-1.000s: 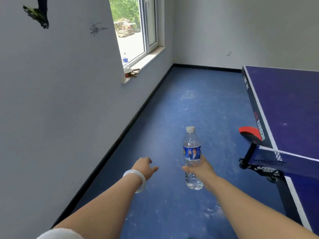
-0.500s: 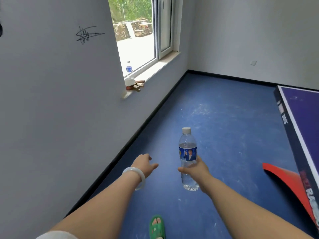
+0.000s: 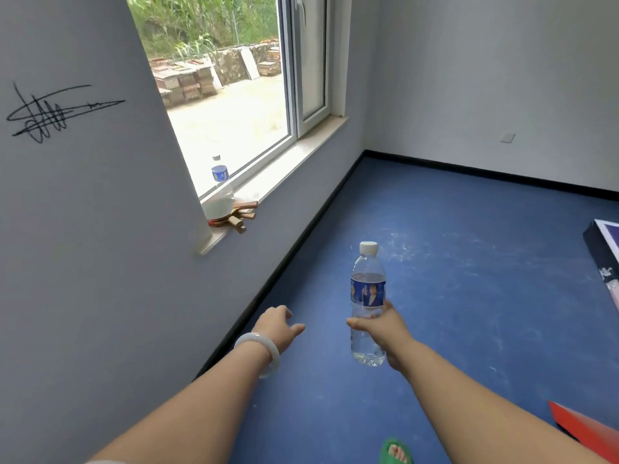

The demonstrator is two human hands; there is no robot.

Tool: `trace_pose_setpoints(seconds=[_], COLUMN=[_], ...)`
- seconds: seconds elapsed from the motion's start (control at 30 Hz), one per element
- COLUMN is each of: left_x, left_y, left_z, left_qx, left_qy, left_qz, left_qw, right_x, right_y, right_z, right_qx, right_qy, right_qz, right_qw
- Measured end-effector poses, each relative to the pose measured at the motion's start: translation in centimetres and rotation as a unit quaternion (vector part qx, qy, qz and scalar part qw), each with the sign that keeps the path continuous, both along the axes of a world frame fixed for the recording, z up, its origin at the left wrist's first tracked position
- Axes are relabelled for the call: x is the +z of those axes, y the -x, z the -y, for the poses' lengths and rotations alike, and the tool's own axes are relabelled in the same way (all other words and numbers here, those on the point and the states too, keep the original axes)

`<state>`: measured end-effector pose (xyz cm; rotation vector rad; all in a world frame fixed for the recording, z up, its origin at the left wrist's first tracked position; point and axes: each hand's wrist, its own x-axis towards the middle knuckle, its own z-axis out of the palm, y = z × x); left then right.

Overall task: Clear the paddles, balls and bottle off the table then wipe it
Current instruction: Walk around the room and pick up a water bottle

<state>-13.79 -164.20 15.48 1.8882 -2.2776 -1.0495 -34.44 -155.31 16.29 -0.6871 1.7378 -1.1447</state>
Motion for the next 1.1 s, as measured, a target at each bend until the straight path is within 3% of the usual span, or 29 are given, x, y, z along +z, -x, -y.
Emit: trace_pose_setpoints(seconds=[0.4,1.1], left_x=[0.9,-3.1], left_y=[11.7,8.1], left_z=[19.3,49.1], left_qx=[0.152,0.319], left_qy=[0.004,-0.02], left_qz=[-0.014,-0.048], left_qw=[0.988,0.946], right_x=[-0.4,-2.0], right_y=[13.5,8.5], right_z=[26.5,65.5], right_qx=[0.161,0.303], right_qy=[-0.027,-0.032], right_qz=[-0.015,-0.034], right_qw=[0.987,0.952])
